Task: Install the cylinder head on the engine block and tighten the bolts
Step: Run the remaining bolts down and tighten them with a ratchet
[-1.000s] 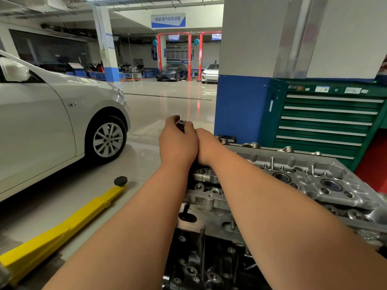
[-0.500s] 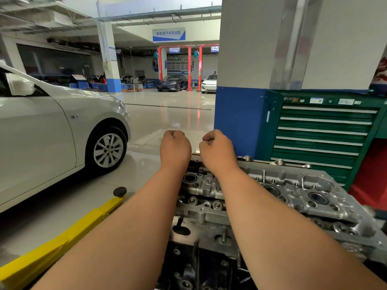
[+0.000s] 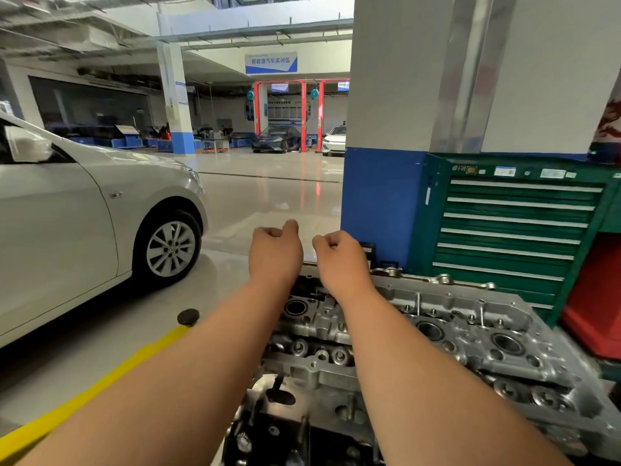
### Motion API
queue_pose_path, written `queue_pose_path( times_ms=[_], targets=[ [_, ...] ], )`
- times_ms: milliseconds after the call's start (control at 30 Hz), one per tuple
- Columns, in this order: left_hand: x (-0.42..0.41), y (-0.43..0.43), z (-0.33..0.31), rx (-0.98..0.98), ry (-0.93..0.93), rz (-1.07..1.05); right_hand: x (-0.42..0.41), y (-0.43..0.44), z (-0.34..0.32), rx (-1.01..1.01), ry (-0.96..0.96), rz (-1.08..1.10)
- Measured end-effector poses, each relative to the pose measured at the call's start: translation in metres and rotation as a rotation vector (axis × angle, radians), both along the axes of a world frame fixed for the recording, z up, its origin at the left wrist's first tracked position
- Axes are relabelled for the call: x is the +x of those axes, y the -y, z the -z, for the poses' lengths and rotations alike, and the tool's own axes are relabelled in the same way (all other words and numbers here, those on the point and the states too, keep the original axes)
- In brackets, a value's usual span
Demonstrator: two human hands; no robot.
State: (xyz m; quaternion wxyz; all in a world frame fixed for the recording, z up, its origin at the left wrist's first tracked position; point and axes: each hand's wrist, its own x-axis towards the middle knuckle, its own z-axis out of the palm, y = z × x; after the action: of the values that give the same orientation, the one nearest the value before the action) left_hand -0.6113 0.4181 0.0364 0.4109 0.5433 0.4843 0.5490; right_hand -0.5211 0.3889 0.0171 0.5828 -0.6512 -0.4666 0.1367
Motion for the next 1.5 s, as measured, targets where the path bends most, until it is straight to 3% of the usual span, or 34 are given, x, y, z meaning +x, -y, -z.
queue_pose_path(
  times_ms=[67,133,200,267,300,367,433,500,567,633,667,733,833,867,933,1067,1267,1400,1500],
  targets=[
    [0.006,0.006,0.007,0.035,0.091,-0.050,0.000,0.000,0.000,-0.003,-0.007,0.000],
    [0.000,0.001,0.005,0.066,-0.041,-0.028,0.000,-0.002,0.000,0.002,-0.018,0.003],
    [-0.012,-0.012,-0.003,-0.044,-0.116,0.250,0.002,-0.004,0.002,-0.001,-0.015,0.010],
    [-0.025,-0.021,-0.014,-0.219,-0.004,0.544,0.004,-0.007,0.003,-0.015,0.004,0.000],
    [-0.027,-0.022,-0.016,-0.245,0.014,0.567,0.004,-0.007,0.004,-0.019,0.005,-0.004],
    [-0.017,-0.010,-0.012,-0.182,-0.050,0.345,0.005,-0.006,0.003,-0.011,-0.017,-0.016],
    [0.002,0.010,-0.003,-0.061,0.043,0.067,0.004,-0.006,0.000,-0.011,-0.040,-0.021],
    [0.006,0.013,0.002,0.000,0.088,-0.005,0.004,-0.005,0.001,-0.007,-0.054,-0.023],
    [-0.009,-0.004,-0.004,-0.038,-0.061,0.168,0.004,-0.005,0.002,-0.012,-0.044,-0.010],
    [-0.027,-0.023,-0.013,-0.207,-0.061,0.535,0.004,-0.006,0.002,-0.020,-0.031,0.006],
    [-0.031,-0.027,-0.016,-0.250,-0.057,0.611,0.004,-0.006,0.003,-0.021,-0.029,0.004],
    [-0.026,-0.027,-0.016,-0.135,-0.249,0.445,0.004,-0.005,0.002,-0.023,-0.033,-0.012],
    [-0.024,-0.022,-0.012,0.239,-1.005,-0.031,0.004,-0.003,0.002,-0.023,-0.042,-0.019],
    [-0.029,-0.021,-0.016,0.277,-1.201,-0.089,0.004,-0.003,0.002,-0.030,-0.035,-0.017],
    [-0.038,-0.023,-0.027,0.286,-1.386,-0.120,0.004,-0.003,0.002,-0.037,-0.016,-0.012],
    [-0.029,-0.016,-0.041,0.397,-1.425,0.072,0.004,-0.002,0.003,-0.030,-0.012,-0.013],
    [-0.038,-0.016,-0.056,0.336,-1.473,0.272,0.003,-0.002,0.003,-0.038,-0.018,-0.029],
    [-0.038,-0.014,-0.059,0.332,-1.527,0.234,0.004,-0.002,0.003,-0.041,-0.022,-0.034],
    [-0.033,-0.008,-0.062,0.322,-1.678,0.171,0.004,-0.001,0.002,-0.040,-0.023,-0.042]
  ],
)
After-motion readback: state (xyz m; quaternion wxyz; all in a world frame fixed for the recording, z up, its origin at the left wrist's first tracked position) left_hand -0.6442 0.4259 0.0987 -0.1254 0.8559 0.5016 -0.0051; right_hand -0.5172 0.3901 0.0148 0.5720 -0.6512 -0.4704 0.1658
